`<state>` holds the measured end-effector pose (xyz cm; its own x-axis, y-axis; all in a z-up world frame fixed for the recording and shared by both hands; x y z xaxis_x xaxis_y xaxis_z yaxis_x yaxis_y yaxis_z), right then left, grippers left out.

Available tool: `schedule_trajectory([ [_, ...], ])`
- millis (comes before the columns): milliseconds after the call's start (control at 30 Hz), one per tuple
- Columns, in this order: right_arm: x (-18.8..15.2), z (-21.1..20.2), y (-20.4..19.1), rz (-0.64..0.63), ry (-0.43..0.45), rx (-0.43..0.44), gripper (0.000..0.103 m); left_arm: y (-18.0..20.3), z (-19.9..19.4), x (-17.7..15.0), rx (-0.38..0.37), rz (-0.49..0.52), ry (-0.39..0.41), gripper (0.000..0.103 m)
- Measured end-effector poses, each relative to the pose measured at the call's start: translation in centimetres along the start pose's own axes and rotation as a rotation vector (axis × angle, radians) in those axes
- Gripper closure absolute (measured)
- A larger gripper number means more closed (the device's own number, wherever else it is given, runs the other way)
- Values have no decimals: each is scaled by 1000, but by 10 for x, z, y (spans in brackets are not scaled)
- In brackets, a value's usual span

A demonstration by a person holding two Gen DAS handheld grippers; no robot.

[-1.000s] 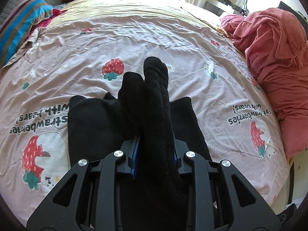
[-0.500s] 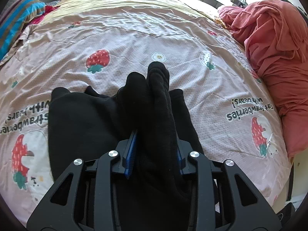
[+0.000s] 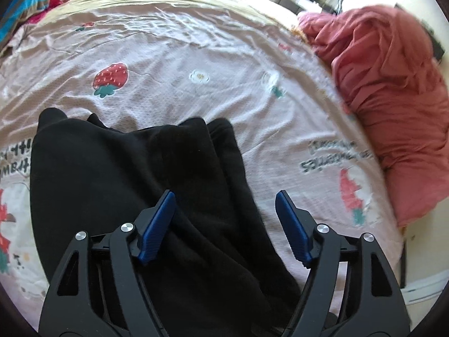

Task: Fold small clothes
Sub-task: 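Lower the folded part onto the sweatshirt and open the left tool, then lay the held fold flat with the right tool and open it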

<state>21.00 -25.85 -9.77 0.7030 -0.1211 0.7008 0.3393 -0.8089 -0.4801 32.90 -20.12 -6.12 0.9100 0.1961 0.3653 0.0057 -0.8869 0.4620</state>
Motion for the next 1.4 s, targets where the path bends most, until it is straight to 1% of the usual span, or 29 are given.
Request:
schedule_trajectory([
  [67,-1,0,0,5,-20,17,82,-3,-11,3,-39,-31,18,35],
  [100,-1,0,-2,4,-30,28,76,-6,-17,4,-44,-40,31,34],
  [167,0,-2,-5,-14,-50,43,72,-17,-31,7,-37,-60,65,34],
  [200,2,-4,-7,-22,-57,50,66,-22,-35,8,-32,-65,75,34],
  [233,4,-5,-8,-24,-62,65,54,-30,-42,8,-18,-70,91,34],
  [267,8,-7,-11,-26,-72,101,46,-36,-46,8,-4,-70,104,33],
  [300,13,-8,-13,-23,-83,127,32,-45,-51,7,23,-71,121,33],
  [333,18,-9,-12,-17,-88,145,27,-51,-54,7,39,-73,129,33],
  [433,41,2,-8,-41,-146,150,27,-73,-59,2,86,-88,147,33],
  [567,67,28,2,-57,-206,123,27,-91,-65,-5,135,-80,171,33],
  [600,71,35,3,-60,-217,127,27,-94,-66,-7,147,-79,175,33],
  [633,75,43,4,-65,-229,137,30,-97,-67,-8,157,-75,179,33],
  [667,80,51,5,-66,-242,128,31,-99,-68,-10,166,-72,181,33],
  [733,86,62,5,-90,-257,116,39,-103,-70,-11,190,-62,190,33],
  [767,91,71,7,-106,-261,102,41,-105,-71,-11,198,-57,194,33],
  [833,94,81,9,-128,-269,85,56,-107,-72,-11,211,-50,198,32],
  [867,94,81,12,-135,-272,77,59,-108,-72,-11,215,-49,197,31],
  [933,96,84,11,-162,-262,77,80,-111,-70,-13,220,-50,193,31],
  [1033,100,83,5,-228,-237,51,85,-113,-68,-15,222,-56,186,31],
  [1133,106,70,-5,-316,-189,22,86,-112,-67,-17,216,-58,181,31],
  [1233,112,60,-7,-358,-161,-4,86,-108,-67,-20,201,-52,176,30],
  [1300,113,52,-1,-385,-151,-37,86,-103,-67,-23,193,-44,170,30],
  [1400,114,51,9,-380,-153,-54,86,-99,-65,-27,191,-33,162,30],
])
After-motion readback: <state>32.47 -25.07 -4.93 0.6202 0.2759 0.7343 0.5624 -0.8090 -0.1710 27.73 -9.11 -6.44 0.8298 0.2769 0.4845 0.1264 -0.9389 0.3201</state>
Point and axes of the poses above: each gripper's, at about its wrist camera, not at the fingertips, and z roughly the way its jaws point, y to its right, x to its top, the point moved 7 cm from there along z, roughly the way its jaws point, and after that the axes turned 15 degrees about -z, right-handed, at the moved point
